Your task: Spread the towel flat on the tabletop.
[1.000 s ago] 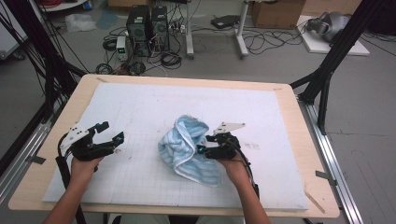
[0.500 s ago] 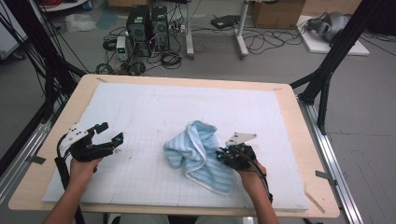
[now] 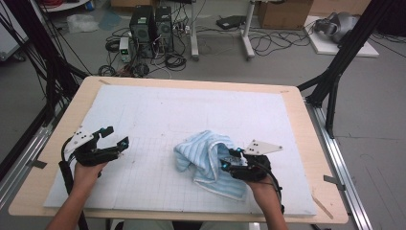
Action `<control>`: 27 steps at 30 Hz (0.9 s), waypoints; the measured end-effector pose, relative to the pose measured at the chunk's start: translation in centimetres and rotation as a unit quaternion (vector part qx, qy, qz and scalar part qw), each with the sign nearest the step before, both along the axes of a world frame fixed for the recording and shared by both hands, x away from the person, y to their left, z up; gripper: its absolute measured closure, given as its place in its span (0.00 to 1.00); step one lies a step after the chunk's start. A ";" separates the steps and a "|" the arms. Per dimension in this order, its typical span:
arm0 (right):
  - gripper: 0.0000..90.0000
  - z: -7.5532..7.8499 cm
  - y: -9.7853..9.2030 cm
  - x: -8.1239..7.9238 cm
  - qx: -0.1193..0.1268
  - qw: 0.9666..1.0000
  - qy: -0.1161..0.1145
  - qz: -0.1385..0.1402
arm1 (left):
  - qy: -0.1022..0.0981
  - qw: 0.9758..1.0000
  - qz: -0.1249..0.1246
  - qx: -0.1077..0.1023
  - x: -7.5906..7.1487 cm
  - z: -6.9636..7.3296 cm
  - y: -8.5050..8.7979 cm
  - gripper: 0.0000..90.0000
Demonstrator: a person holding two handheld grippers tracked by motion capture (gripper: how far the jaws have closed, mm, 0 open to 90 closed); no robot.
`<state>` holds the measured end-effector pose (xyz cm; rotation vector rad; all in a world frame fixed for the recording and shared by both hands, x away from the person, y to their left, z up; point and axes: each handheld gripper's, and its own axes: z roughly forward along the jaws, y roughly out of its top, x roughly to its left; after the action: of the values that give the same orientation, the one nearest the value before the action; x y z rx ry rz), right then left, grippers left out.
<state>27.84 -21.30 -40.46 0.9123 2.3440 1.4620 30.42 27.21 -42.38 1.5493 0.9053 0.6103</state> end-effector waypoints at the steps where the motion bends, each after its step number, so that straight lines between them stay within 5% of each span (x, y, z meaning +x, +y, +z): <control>1: 0.45 0.0 0.0 0.0 0.000 1.000 0.000 0.000 | 0.000 1.000 0.000 0.000 0.0 0.0 0.0 0.23; 3: 0.40 -0.1 1.3 0.0 0.007 1.000 0.012 0.021 | 0.000 1.000 0.000 0.001 0.0 0.0 0.0 0.23; 5: 0.42 -0.8 3.4 0.4 -0.033 0.999 0.015 0.032 | 0.001 1.000 0.000 0.000 0.1 0.0 0.0 0.23; 6: 0.42 -0.8 3.4 0.4 -0.033 0.999 0.015 0.032 | 0.001 1.000 0.000 0.001 0.1 -0.1 0.0 0.23; 10: 0.92 -0.7 3.8 2.1 -0.118 0.993 -0.005 -0.015 | 0.002 1.000 0.000 -0.001 0.1 -0.1 0.1 0.23; 16: 0.96 0.9 0.9 4.9 -0.132 0.987 -0.024 -0.091 | 0.003 1.000 -0.001 -0.001 0.2 -0.2 0.1 0.23; 20: 0.96 1.6 -1.4 7.1 -0.165 0.973 -0.033 -0.156 | 0.004 1.000 -0.004 -0.001 0.2 -0.2 -0.1 0.23; 21: 0.96 1.5 -2.5 8.1 -0.182 0.964 -0.032 -0.189 | 0.005 1.000 -0.004 -0.001 0.2 -0.2 -0.1 0.23; 22: 0.96 1.5 -2.5 8.1 -0.182 0.964 -0.032 -0.189 | 0.004 1.000 -0.006 0.000 0.3 -0.2 -0.2 0.23; 24: 0.96 1.3 -3.5 8.9 -0.195 0.956 -0.026 -0.215 | 0.005 1.000 -0.007 -0.001 0.3 -0.3 -0.2 0.23; 25: 0.96 0.7 -4.9 9.7 -0.212 0.945 -0.008 -0.249 | 0.005 1.000 -0.007 -0.001 0.3 -0.3 -0.2 0.23; 26: 0.96 0.4 -5.5 9.9 -0.214 0.940 0.003 -0.265 | 0.006 1.000 -0.007 0.000 0.3 -0.3 -0.2 0.23; 27: 0.96 0.4 -5.5 9.9 -0.214 0.940 0.003 -0.265 | 0.006 1.000 -0.007 0.000 0.3 -0.3 -0.1 0.23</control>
<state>37.72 -26.83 -40.04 1.2749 2.0560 0.7064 30.70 27.08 -42.69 1.5587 0.9033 0.5916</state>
